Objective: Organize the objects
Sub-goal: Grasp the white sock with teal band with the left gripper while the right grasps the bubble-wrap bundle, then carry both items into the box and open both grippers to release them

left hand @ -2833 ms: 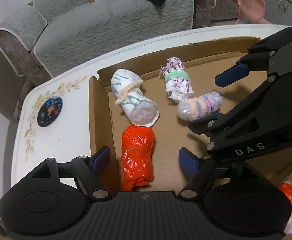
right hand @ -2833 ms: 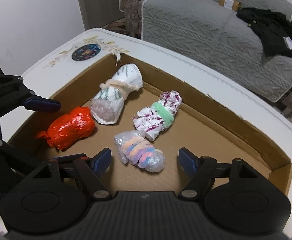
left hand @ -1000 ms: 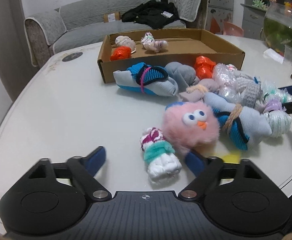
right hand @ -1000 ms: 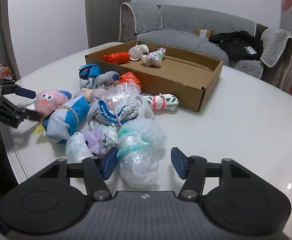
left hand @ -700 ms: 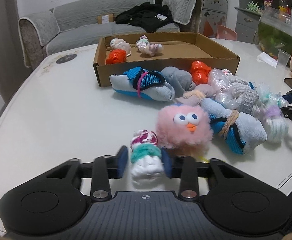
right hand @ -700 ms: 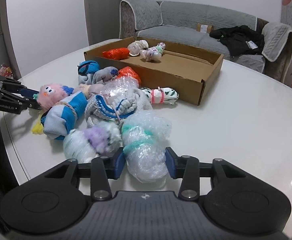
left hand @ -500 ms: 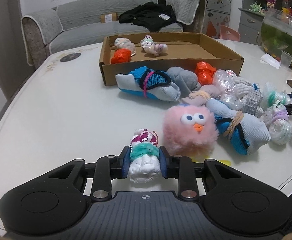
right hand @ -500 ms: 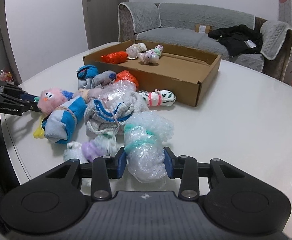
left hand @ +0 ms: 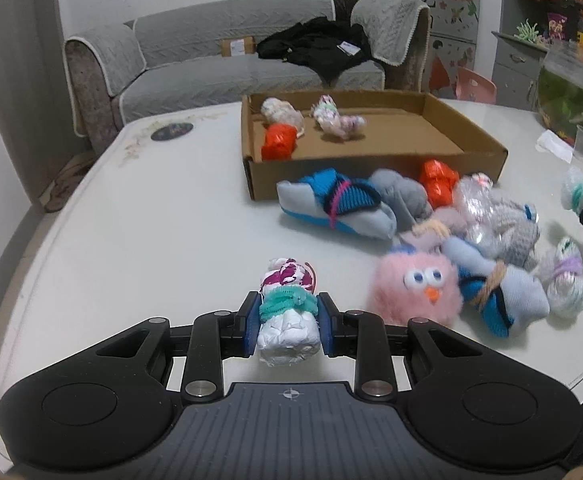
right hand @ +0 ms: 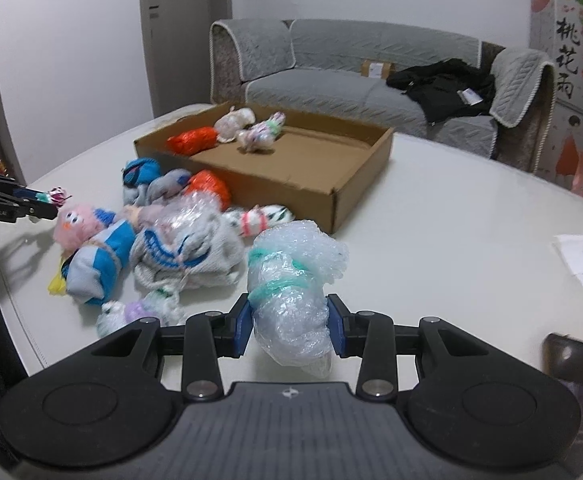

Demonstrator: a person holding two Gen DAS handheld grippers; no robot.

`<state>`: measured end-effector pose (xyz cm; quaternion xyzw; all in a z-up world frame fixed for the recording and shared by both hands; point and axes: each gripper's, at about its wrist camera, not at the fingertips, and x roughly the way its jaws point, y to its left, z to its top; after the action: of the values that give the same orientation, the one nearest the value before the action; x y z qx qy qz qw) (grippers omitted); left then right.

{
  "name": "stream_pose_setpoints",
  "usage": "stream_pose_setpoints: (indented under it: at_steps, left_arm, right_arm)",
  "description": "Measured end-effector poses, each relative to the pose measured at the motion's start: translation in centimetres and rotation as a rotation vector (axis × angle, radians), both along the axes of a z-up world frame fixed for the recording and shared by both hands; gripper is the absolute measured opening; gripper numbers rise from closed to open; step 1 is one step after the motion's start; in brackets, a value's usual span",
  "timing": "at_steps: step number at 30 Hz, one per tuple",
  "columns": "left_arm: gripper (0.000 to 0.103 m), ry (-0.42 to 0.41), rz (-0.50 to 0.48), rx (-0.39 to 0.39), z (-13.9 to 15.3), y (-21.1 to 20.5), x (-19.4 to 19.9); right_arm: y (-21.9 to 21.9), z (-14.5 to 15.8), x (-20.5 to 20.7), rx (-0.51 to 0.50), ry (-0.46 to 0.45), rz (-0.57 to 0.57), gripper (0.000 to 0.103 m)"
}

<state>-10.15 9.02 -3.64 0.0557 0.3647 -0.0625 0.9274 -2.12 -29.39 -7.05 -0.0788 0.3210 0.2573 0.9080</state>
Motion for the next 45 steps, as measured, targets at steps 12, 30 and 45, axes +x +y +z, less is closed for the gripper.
stream_pose_setpoints:
  at_steps: [12, 30, 45]
  left_arm:
    - [0.036, -0.085, -0.017, 0.053, 6.7, 1.0, 4.3]
    - [0.036, -0.024, -0.175, 0.055, 8.0, -5.1, 16.3]
    - [0.036, 0.16, -0.196, 0.081, -0.1, -5.5, 21.2]
  right_arm:
    - [-0.4, 6.1, 3.3, 0.014, -0.133, 0.0, 0.035]
    - [10.5, 8.8, 12.8, 0.042, -0.114, 0.213, 0.035]
    - [15.8, 2.1, 18.5, -0.07, 0.076, 0.284, 0.035]
